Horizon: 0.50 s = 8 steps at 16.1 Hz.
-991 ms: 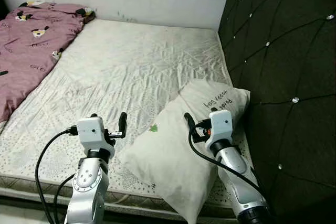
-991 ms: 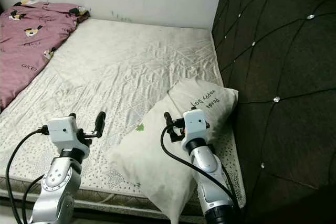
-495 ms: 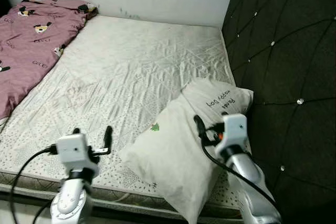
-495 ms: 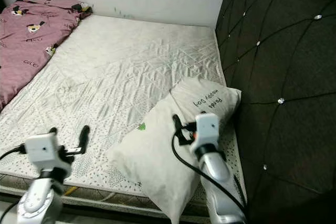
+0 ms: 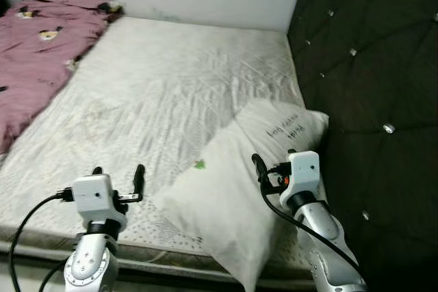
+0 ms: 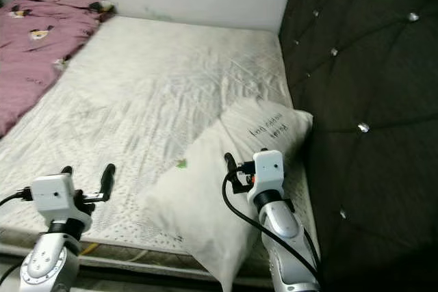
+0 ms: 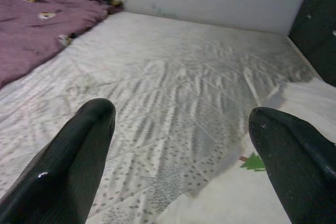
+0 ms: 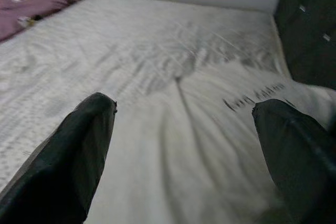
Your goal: Clean up the room
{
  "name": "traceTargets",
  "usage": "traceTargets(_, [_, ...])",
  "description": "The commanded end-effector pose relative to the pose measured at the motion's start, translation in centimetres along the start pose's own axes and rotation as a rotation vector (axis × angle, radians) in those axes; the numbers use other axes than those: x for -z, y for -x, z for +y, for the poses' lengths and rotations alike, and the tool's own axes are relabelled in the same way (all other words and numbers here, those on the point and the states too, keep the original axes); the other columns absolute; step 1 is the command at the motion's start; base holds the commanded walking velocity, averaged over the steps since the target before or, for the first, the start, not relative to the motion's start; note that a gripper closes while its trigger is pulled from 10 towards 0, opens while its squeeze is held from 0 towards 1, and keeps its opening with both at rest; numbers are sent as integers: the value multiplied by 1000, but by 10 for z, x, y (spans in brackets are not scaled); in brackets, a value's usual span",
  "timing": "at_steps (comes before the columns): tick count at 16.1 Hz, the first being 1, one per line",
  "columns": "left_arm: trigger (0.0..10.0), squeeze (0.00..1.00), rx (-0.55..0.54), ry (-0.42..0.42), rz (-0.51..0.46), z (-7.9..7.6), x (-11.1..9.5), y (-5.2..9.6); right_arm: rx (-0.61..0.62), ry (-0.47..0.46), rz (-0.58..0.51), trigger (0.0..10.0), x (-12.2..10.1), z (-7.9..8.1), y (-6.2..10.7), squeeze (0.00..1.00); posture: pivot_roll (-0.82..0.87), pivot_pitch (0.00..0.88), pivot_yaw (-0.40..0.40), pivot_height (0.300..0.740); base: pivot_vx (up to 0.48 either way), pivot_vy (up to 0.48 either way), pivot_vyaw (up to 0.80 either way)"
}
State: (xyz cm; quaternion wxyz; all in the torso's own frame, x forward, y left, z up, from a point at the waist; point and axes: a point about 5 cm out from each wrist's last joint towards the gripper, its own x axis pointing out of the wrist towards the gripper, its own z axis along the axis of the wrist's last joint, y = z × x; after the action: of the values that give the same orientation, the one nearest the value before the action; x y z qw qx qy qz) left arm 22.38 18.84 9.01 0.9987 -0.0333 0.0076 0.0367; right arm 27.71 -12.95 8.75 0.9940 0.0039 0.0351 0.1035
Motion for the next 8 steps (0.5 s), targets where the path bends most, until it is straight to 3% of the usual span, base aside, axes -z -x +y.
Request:
traceTargets(1, [10000,0,17,-3,3,-2,-1,0,12,2,8,10000,0,-4,2,0,50,105,-38,740,0,0,-800])
traceTargets(2, [10000,0,17,-3,3,-2,-1,0,10,2,7,10000,0,-4,2,0,50,105,-38,740,0,0,-800])
traceTargets(8, [10000,0,20,-2,11,-2,-1,0,0,6,3,10000,-1,-2,2,0,50,109,-37,740,0,0,0])
